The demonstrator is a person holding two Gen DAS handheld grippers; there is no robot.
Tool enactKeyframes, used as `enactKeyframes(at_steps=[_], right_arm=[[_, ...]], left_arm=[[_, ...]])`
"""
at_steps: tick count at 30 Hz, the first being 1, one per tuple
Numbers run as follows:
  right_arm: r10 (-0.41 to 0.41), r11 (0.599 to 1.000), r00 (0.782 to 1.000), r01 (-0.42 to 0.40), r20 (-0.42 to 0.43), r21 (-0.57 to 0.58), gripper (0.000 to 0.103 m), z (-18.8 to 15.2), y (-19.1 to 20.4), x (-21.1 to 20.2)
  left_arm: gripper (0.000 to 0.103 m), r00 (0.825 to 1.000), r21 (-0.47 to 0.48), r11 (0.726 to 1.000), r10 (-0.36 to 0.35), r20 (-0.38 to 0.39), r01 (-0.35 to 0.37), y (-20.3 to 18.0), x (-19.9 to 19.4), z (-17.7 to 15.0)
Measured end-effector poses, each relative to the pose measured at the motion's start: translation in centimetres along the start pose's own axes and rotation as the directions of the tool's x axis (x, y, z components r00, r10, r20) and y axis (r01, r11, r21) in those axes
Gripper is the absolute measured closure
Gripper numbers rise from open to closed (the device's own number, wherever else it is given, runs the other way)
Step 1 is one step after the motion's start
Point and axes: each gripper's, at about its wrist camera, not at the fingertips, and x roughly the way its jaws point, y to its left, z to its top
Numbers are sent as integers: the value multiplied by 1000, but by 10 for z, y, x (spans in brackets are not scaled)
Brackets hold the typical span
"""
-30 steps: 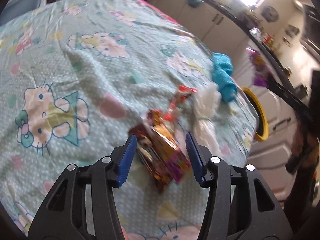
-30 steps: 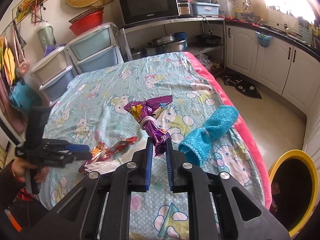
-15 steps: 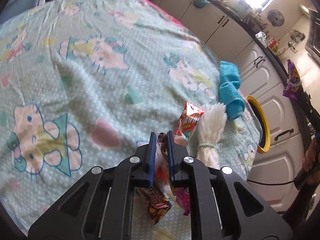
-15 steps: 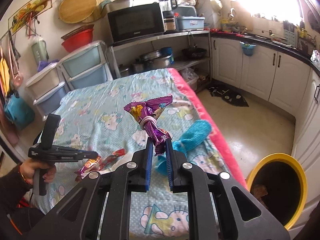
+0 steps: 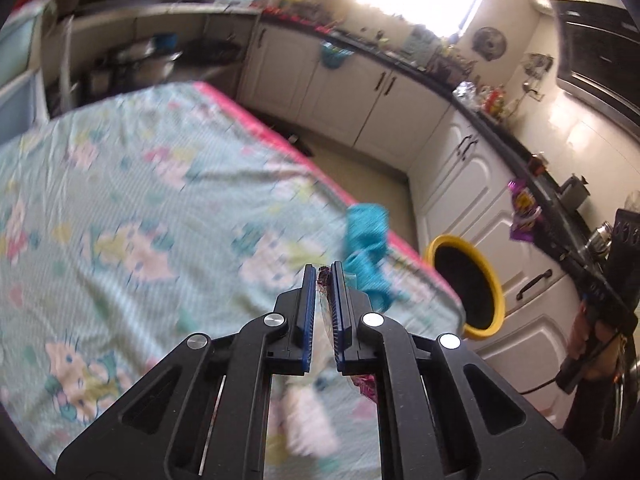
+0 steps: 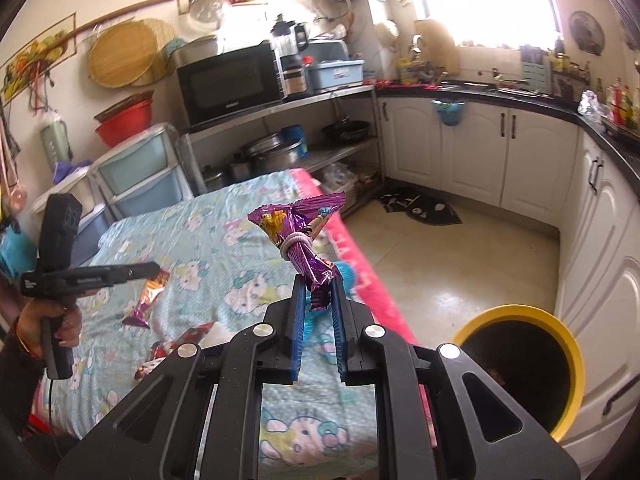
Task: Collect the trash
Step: 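Carry both wrappers over the bin and lower them into it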
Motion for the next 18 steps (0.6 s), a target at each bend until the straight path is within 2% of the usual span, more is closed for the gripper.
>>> enactKeyframes(at_steps=[7,18], right_arm=[[-67,997,997,65,47,43,90,2,-27,-25],[-189,974,974,170,128,146,90,0,-71,-68]], left_arm=[[99,997,100,993,-67,45,62,-60,12,31],[99,985,203,967,-167,42,155,-143,47,55]])
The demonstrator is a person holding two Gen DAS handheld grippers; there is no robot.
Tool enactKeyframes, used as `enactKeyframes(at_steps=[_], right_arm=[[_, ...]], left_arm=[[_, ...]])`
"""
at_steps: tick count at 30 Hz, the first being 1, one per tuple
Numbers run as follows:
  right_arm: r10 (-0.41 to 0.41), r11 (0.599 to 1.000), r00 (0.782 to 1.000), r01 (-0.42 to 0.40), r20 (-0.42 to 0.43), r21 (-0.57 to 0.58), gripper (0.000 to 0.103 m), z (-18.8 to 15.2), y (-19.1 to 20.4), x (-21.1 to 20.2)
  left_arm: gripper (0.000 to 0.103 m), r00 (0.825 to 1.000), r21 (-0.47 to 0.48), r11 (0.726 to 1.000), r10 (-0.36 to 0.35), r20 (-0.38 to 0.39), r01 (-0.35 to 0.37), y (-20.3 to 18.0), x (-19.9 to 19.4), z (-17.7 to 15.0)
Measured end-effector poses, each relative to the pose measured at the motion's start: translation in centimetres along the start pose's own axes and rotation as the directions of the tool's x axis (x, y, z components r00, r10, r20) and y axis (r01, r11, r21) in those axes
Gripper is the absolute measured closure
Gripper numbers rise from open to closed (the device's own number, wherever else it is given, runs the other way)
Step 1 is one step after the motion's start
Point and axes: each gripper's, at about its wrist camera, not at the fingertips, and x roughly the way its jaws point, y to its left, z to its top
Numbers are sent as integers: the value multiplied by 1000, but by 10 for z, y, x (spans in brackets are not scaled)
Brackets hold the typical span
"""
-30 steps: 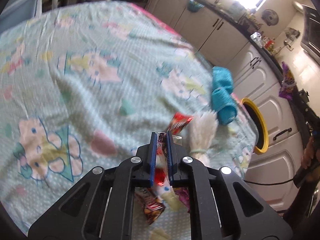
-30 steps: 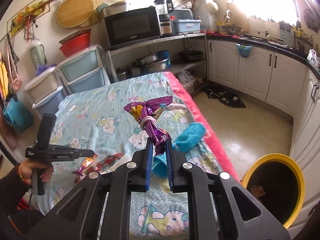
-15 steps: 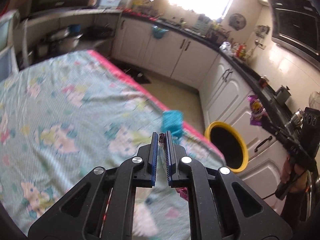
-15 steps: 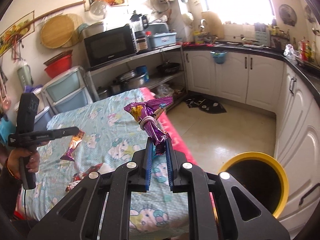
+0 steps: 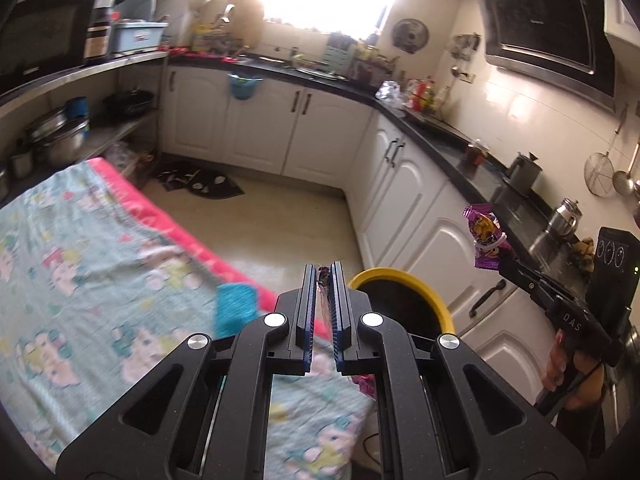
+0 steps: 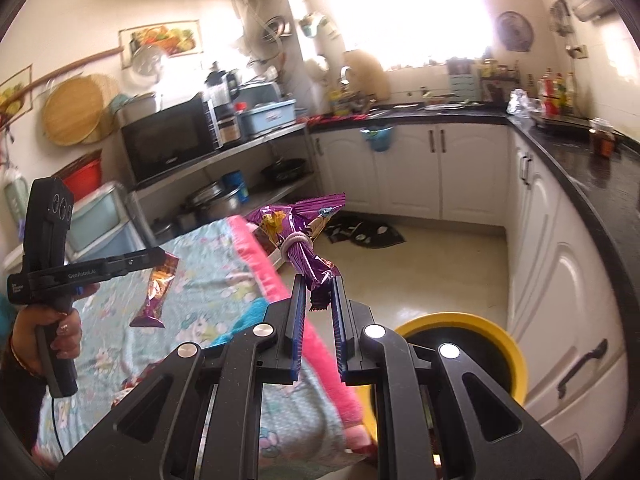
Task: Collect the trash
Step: 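Carry both wrappers over the bin and lower them into it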
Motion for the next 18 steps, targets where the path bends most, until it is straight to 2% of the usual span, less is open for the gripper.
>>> enactKeyframes(at_steps=[9,18], right_arm=[[-135,989,991,134,16,57,90,-8,-41,-13],[-225,961,973,230,-47,151,90,-39,-84,-4]], left_arm=[[99,997,44,996,-75,-22,76,-49,58,15],[99,992,68,992,-102,-77,107,-86,119,15]])
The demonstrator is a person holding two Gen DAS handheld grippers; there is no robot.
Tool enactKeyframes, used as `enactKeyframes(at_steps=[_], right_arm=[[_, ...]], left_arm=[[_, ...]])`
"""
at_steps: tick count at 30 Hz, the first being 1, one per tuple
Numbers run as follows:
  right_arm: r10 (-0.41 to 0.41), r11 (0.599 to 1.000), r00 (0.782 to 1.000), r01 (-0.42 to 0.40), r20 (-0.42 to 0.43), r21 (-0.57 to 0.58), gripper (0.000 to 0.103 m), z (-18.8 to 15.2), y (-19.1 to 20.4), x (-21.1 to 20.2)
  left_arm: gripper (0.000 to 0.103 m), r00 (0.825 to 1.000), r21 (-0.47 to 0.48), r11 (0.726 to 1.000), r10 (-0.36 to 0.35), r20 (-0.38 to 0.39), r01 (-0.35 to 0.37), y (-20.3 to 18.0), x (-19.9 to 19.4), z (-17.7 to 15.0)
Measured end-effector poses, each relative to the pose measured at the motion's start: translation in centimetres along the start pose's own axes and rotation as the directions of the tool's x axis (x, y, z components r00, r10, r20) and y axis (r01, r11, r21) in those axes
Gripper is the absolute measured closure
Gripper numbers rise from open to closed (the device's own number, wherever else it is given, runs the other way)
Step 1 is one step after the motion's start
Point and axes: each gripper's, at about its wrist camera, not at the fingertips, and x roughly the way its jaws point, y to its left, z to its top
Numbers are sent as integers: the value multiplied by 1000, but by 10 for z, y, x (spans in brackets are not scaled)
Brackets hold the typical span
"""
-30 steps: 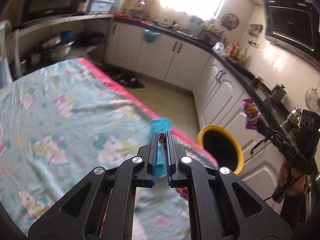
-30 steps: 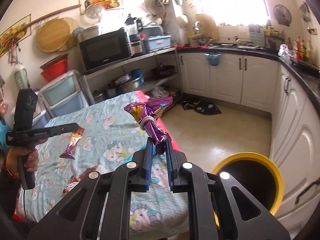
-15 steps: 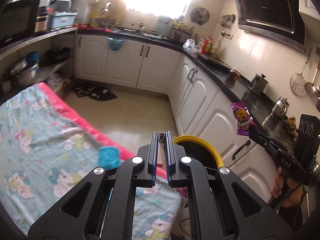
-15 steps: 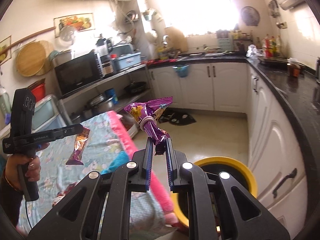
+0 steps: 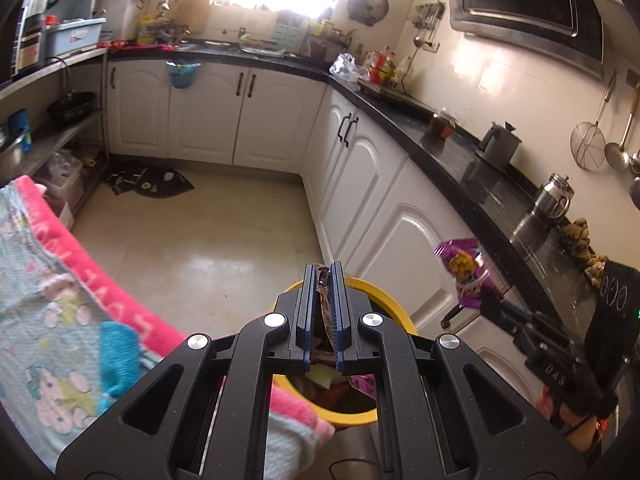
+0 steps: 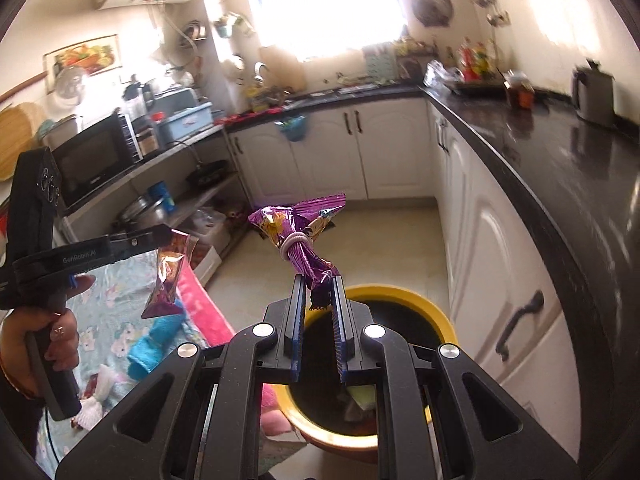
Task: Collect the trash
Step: 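Carry both wrappers over the bin and lower them into it, then move both open tools back over the bed toward the blue cloth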
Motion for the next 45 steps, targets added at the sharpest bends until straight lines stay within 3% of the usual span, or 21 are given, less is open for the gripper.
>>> enactKeyframes(at_steps=[7,19,28,32,34,36,42,45], right_arm=[[-81,996,994,83,-68,31,90,-22,-21,24],[-100,988,975,121,-198,99,89,-57,-53,64],[-98,986,966,128,-239,111,87,-75,-61,84],[-112,983,964,143,-241,117,75,-79,-63,88],[-112,982,963,145,-244,123,74,-80,-65,89],[-120,980,964,154,-238,127,69,-79,-66,86],[-130,981,972,155,-196,118,54,-69,-59,74],[-121,981,978,144,-170,129,46,-64,-52,66]], left_arm=[[99,999,2,1000,-5,-50,5,-15,43,-5],[99,988,16,1000,0,-156,3,-22,106,-26],[98,979,16,1000,15,-205,-12,-16,131,-38],[72,976,8,1000,19,-218,-18,-11,134,-43],[68,975,3,1000,28,-223,-28,-7,134,-45],[56,975,-7,999,38,-218,-41,-3,130,-46],[19,983,-29,995,85,-162,-91,11,95,-46],[11,986,-54,993,99,-131,-107,20,72,-45]])
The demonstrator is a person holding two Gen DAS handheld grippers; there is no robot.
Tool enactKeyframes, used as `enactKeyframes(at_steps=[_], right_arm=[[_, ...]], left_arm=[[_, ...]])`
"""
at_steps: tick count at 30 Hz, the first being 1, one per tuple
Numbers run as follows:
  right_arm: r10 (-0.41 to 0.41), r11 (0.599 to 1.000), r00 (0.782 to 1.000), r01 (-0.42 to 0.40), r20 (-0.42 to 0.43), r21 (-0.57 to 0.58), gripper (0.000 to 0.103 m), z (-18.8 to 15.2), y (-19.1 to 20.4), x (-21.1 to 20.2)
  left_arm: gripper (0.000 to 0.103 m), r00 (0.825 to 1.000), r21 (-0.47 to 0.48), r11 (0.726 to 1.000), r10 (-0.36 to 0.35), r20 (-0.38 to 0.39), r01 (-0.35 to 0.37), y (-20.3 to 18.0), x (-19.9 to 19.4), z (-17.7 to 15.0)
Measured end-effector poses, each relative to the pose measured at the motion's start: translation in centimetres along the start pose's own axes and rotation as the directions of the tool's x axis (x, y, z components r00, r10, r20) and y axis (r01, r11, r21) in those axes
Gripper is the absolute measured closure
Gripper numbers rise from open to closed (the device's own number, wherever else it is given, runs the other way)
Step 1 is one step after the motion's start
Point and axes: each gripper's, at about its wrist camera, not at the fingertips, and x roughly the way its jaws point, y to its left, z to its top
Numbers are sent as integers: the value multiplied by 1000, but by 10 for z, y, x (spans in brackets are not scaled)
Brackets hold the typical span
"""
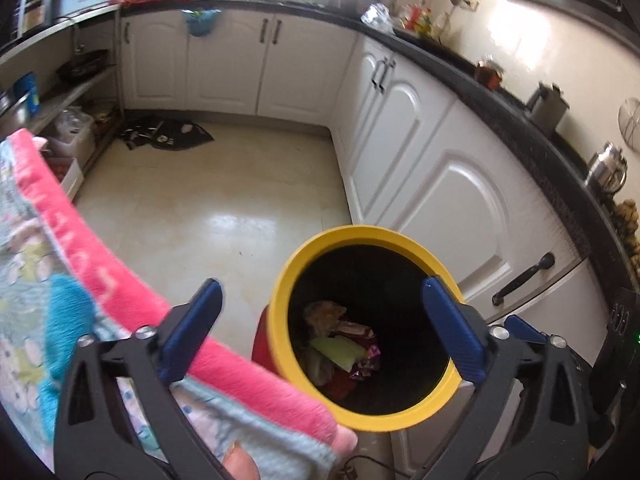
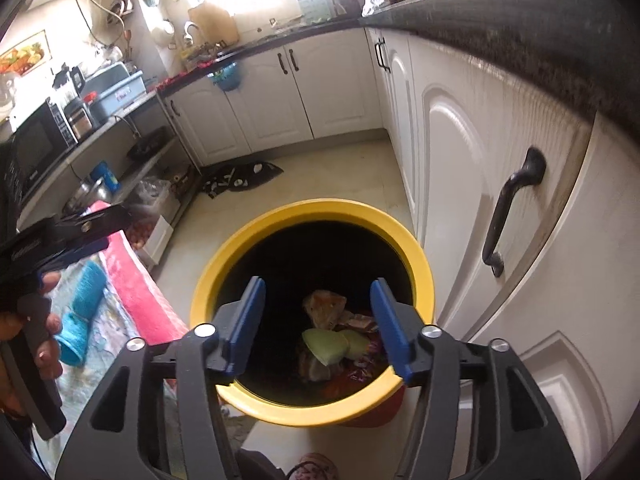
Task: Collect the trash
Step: 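Move both open tools back over the bed toward the blue cloth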
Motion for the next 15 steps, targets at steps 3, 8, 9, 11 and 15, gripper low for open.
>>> enactKeyframes(at_steps=[3,8,9,11,15], right_arm=[[9,1000,1000,-8,20,-25,40,4,11,-9],[42,998,998,-39,51,-57,35,7,31,-23],[51,997,997,-47,58,-68,34,7,37,-27],[64,995,996,-58,69,-82,33,8,45,-33],[102,989,991,-92,89,-116,33,11,65,-44]], left_arm=[[11,999,-26,1000,12,32,-11,12,-23,-4],[11,995,-44,998,48,87,-44,27,-63,-12],[11,993,-47,997,58,102,-54,30,-73,-15],[11,989,-54,996,73,128,-66,37,-91,-20],[11,982,-66,994,95,166,-85,49,-123,-31]])
